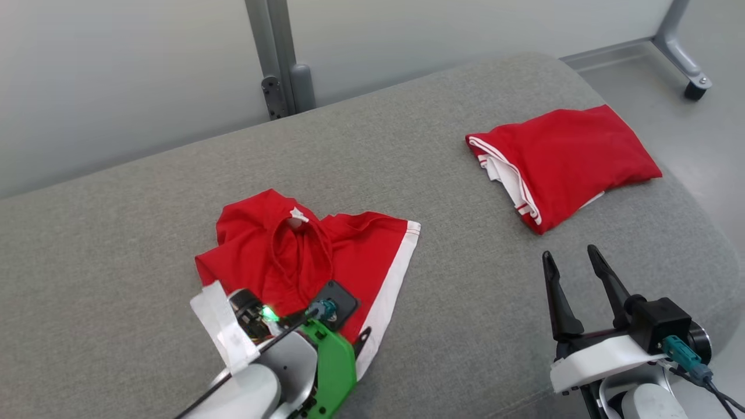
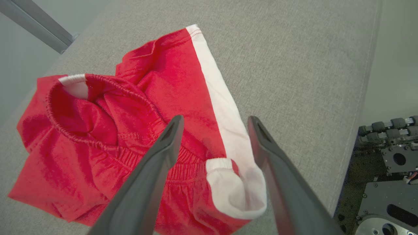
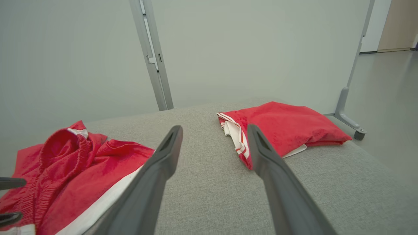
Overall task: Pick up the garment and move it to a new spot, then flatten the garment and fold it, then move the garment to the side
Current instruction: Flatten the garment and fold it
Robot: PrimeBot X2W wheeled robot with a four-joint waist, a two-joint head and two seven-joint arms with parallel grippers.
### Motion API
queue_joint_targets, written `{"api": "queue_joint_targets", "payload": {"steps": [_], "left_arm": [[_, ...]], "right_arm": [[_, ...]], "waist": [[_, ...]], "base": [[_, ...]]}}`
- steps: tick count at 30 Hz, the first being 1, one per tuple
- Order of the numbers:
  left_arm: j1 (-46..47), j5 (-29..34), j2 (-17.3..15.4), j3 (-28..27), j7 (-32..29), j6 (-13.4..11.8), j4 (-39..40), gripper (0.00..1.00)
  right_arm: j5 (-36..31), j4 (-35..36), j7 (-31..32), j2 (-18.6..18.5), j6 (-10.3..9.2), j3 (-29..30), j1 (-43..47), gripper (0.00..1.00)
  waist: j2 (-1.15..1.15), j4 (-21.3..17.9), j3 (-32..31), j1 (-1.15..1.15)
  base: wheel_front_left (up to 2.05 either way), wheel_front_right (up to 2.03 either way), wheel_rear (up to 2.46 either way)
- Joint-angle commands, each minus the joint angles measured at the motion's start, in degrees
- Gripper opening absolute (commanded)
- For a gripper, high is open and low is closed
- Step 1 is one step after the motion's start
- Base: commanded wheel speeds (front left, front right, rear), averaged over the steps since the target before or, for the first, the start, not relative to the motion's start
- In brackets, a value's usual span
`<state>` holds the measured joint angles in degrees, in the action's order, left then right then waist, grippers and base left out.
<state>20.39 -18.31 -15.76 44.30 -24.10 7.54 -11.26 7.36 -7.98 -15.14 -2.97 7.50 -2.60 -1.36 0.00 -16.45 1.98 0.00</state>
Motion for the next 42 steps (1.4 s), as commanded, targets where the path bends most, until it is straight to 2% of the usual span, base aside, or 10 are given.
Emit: {"api": "queue_joint_targets", "payload": {"steps": [1,4,7,11,18,21,22,28,33,42], "left_arm": [[1.7,-0.7,-1.7,0.8,-2.0,-0.2,-1.0,1.00],[3.8,-2.0,-3.7,2.1,-6.0,-0.1,-2.2,1.00],[4.4,-3.9,-5.4,3.2,-8.7,-0.1,-1.9,0.84],[4.3,-5.6,-6.3,3.6,-10.2,-0.1,-0.6,0.87],[3.0,-6.2,-7.1,5.3,-12.6,-0.2,1.1,0.78],[2.3,-6.4,-7.8,6.1,-13.4,-0.1,1.2,0.63],[2.1,-6.5,-7.9,6.3,-13.5,-0.1,1.3,0.53],[1.3,-6.9,-8.3,7.1,-13.4,-0.1,1.3,0.29],[0.5,-7.4,-8.2,7.2,-12.9,-0.4,0.7,0.00],[-1.1,-8.0,-7.4,6.0,-7.9,-2.2,-0.3,0.00]], "right_arm": [[0.7,-0.1,0.0,0.0,-0.02,0.1,0.2,1.00],[1.5,0.0,0.0,0.0,-0.02,0.3,-0.3,1.00],[1.8,0.1,0.0,0.0,-0.02,0.7,-0.5,1.00],[2.1,0.2,0.0,0.1,-0.02,1.2,-0.6,1.00],[2.3,0.0,0.0,0.0,-0.02,0.9,-1.2,1.00],[2.4,0.1,0.0,0.0,-0.02,1.0,-1.2,1.00],[2.4,0.1,0.0,0.0,-0.02,1.0,-1.1,1.00],[2.5,-0.2,0.0,0.0,-0.02,1.1,-0.9,1.00],[2.5,-0.4,0.0,0.0,-0.02,1.1,-0.9,1.00],[1.9,-0.5,0.0,0.0,-0.02,1.9,-0.3,1.00]], "waist": [[0.00,-2.5,2.5,0.00],[0.00,-3.5,3.3,0.00],[0.00,-3.8,3.8,0.00],[0.00,-3.5,4.0,0.00],[0.00,-2.5,4.2,0.00],[0.00,-2.2,4.3,0.00],[0.00,-2.1,4.3,0.00],[0.00,-1.8,4.4,0.00],[0.00,-1.6,4.4,0.00],[0.00,-0.4,4.0,0.00]], "base": [[0.00,0.00,0.00],[0.00,0.00,0.00],[0.00,0.00,0.00],[0.00,0.00,0.00],[0.00,0.00,0.00],[0.00,0.00,0.00],[0.00,0.00,0.00],[0.00,0.00,0.00],[0.00,0.00,0.00],[0.00,0.00,0.00]]}}
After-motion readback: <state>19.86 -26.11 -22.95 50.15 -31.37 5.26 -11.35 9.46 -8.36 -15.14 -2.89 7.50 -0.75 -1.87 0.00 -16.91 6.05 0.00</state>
